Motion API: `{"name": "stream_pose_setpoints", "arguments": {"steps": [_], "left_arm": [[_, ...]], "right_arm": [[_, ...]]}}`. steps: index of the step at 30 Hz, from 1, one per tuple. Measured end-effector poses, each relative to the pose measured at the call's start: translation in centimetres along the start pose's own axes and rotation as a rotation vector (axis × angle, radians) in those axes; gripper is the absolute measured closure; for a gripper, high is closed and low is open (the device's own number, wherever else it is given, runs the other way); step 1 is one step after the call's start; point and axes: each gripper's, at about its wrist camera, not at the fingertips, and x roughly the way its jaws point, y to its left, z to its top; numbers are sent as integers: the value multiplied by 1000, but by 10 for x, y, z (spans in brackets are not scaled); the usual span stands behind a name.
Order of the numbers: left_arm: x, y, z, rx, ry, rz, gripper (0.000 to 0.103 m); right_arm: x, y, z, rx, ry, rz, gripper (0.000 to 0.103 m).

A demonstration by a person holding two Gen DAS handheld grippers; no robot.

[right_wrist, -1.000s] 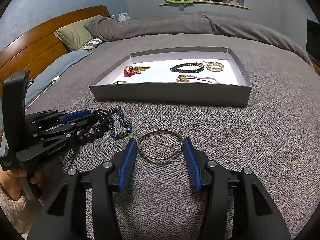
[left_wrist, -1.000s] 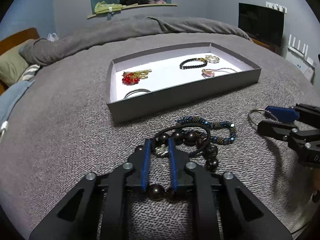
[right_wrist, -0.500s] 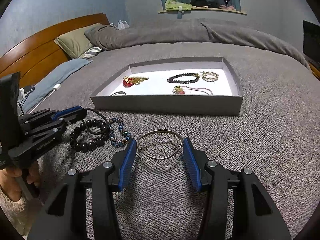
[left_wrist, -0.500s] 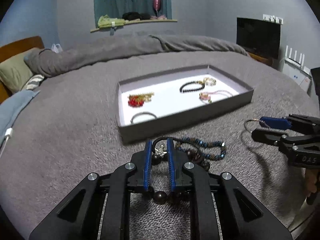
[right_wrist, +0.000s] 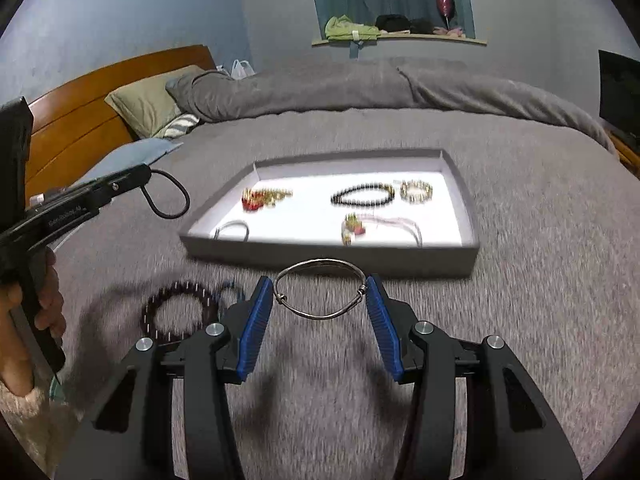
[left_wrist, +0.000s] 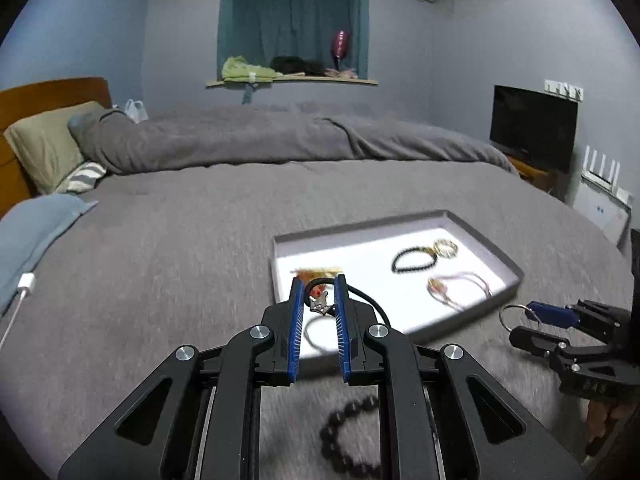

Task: Organize jewelry
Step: 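Carry the hair tie and bangle into the tray and open both grippers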

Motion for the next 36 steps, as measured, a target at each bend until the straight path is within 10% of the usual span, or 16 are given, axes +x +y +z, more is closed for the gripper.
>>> {"name": "stream_pose_setpoints", "arguments": {"steps": [22,36], "left_arm": [[152,10,60,22,123,-6,87],[198,-3,38,137,288,96,87]], "right_arm": [[108,17,57,-131,87,63,55],[140,17,53,-143,228,39,55]]}}
